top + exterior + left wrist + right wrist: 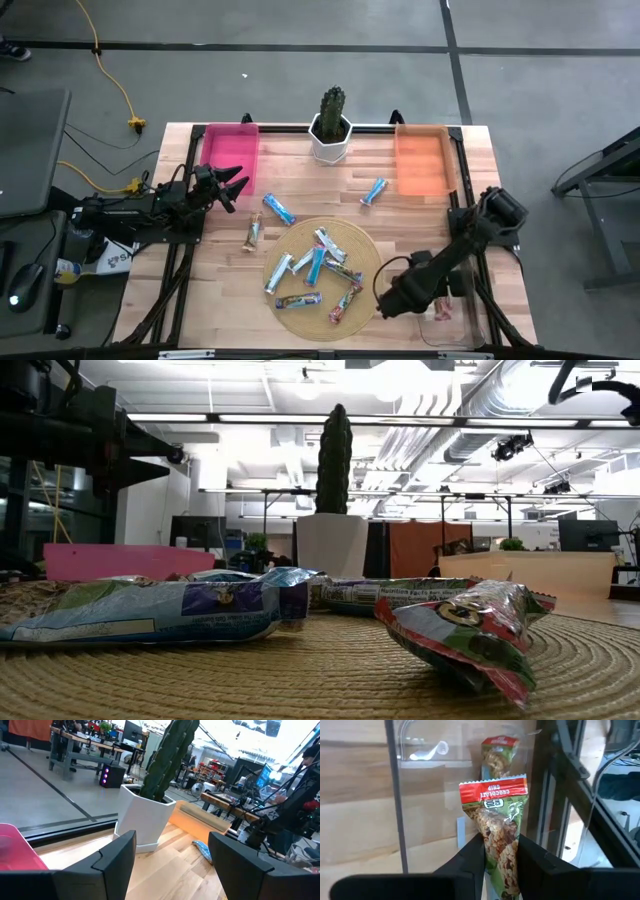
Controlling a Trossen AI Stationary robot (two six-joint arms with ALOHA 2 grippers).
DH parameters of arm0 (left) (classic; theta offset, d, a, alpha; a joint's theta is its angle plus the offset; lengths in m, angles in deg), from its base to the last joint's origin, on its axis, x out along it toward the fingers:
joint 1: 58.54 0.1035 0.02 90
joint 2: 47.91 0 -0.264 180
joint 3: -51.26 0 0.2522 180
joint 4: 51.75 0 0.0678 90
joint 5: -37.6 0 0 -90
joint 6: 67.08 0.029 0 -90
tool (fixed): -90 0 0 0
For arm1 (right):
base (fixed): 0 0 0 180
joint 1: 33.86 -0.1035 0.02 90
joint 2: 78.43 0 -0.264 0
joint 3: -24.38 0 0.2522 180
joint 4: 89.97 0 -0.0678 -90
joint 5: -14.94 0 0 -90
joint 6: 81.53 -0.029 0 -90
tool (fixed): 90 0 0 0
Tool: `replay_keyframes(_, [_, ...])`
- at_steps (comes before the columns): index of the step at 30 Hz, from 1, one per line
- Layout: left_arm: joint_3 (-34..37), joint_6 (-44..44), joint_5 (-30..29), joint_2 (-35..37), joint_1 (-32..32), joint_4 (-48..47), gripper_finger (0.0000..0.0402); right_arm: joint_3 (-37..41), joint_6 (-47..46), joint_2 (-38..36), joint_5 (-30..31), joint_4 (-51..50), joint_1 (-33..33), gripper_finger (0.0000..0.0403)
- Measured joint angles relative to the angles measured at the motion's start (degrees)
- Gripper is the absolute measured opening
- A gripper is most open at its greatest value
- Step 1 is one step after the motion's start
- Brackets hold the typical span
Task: Pick and place Granola Bars by type
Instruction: Put the red granola bar into the transparent bin, then put the yellow granola bar into the orange bin
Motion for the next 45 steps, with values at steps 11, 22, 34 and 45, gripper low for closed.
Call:
replay_keyframes(11, [-0.02,0.0,0.0,0.02,0.0,0.01,0.0245,0.0,0.02,-0.03,-0.56,-1.5,0.0,0.0153])
replay_keyframes(22, [-0.02,0.0,0.0,0.01,0.0,0.01,0.0245,-0.25,1.78,-10.06,6.21,-5.7,1.64,0.0177])
replay_keyframes(34, [-0.01,0.0,0.02,0.0,0.0,-0.01,0.0245,-0.87,20.32,-27.38,35.3,-5.42,15.97,0.0177])
replay_keyframes(45, [-0.02,0.0,0.02,0.0,-0.01,-0.01,0.0245,-0.87,66.95,-35.17,46.57,14.16,41.08,0.0177])
